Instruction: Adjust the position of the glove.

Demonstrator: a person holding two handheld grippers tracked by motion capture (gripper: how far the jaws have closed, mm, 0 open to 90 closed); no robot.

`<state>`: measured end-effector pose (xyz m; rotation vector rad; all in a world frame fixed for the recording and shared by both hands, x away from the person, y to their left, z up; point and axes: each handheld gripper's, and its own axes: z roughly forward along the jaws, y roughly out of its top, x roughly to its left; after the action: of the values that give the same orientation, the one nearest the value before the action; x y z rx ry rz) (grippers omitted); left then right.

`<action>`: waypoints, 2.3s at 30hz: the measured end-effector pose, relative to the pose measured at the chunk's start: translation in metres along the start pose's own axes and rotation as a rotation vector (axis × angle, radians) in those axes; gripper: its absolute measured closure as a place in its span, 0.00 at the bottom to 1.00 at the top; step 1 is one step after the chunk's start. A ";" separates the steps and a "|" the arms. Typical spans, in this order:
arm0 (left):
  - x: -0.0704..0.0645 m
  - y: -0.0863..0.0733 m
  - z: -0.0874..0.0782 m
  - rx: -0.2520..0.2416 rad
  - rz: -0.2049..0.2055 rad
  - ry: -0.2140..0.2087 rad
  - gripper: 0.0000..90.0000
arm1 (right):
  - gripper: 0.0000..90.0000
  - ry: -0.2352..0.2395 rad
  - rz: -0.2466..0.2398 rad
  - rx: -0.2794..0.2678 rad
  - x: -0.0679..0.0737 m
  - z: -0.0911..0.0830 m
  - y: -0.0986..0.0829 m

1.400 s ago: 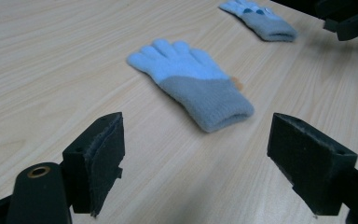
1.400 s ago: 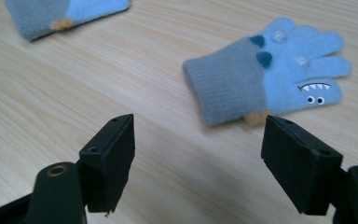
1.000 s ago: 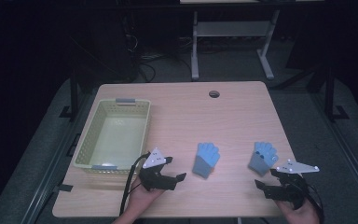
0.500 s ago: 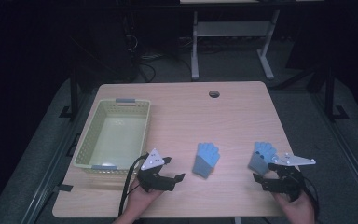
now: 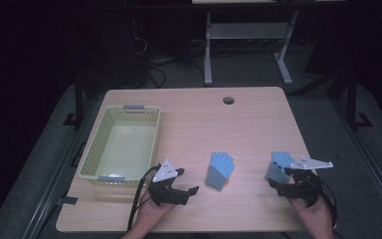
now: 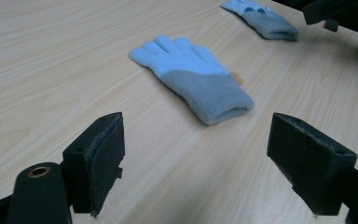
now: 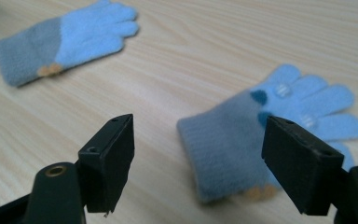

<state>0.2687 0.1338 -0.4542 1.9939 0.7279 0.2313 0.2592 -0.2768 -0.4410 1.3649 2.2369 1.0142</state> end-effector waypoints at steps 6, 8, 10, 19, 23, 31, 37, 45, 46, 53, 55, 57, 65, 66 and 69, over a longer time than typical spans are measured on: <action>-0.001 0.000 0.000 -0.001 -0.001 0.001 0.21 | 0.28 -0.008 0.004 0.019 -0.007 0.007 0.014; -0.001 0.000 0.001 -0.001 -0.003 0.001 0.21 | 0.28 -0.008 0.008 0.034 -0.010 0.010 0.018; 0.000 0.000 0.000 -0.002 -0.002 -0.001 0.21 | 0.28 -0.012 0.007 0.041 -0.013 0.015 0.022; 0.000 0.000 0.000 -0.007 -0.001 -0.004 0.21 | 0.31 -0.052 0.028 0.110 -0.020 0.024 0.041; -0.001 0.000 0.000 -0.012 -0.003 -0.003 0.21 | 0.33 -0.070 0.058 0.115 -0.029 0.027 0.048; 0.000 0.000 0.000 -0.013 -0.007 -0.003 0.21 | 0.39 -0.112 0.062 0.180 -0.027 0.033 0.047; -0.002 0.000 0.000 -0.013 -0.001 -0.002 0.21 | 0.43 -0.138 0.087 0.215 -0.029 0.030 0.048; -0.001 0.000 -0.001 -0.016 -0.004 -0.002 0.21 | 0.51 -0.136 0.103 0.266 -0.033 0.036 0.041; -0.002 0.000 0.000 -0.016 -0.004 -0.002 0.21 | 0.55 -0.138 0.110 0.288 -0.032 0.039 0.039; -0.003 0.000 0.000 -0.013 -0.004 -0.002 0.21 | 0.67 -0.150 0.078 0.301 -0.028 0.045 0.034; -0.004 0.000 0.000 -0.013 -0.005 -0.002 0.21 | 0.70 -0.146 0.079 0.291 -0.027 0.044 0.033; -0.004 0.000 -0.001 -0.013 -0.001 -0.003 0.21 | 0.73 -0.142 0.075 0.282 -0.027 0.044 0.032; -0.004 0.000 0.000 -0.013 -0.006 -0.003 0.21 | 0.85 -0.131 0.083 0.254 -0.028 0.041 0.027; -0.004 0.000 0.000 -0.014 -0.008 -0.003 0.21 | 0.86 -0.129 0.089 0.250 -0.028 0.041 0.027; -0.004 0.000 0.000 -0.010 -0.002 -0.005 0.21 | 0.88 -0.126 0.094 0.249 -0.029 0.040 0.026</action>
<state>0.2652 0.1317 -0.4537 1.9833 0.7241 0.2290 0.3136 -0.2782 -0.4526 1.6018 2.2814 0.6726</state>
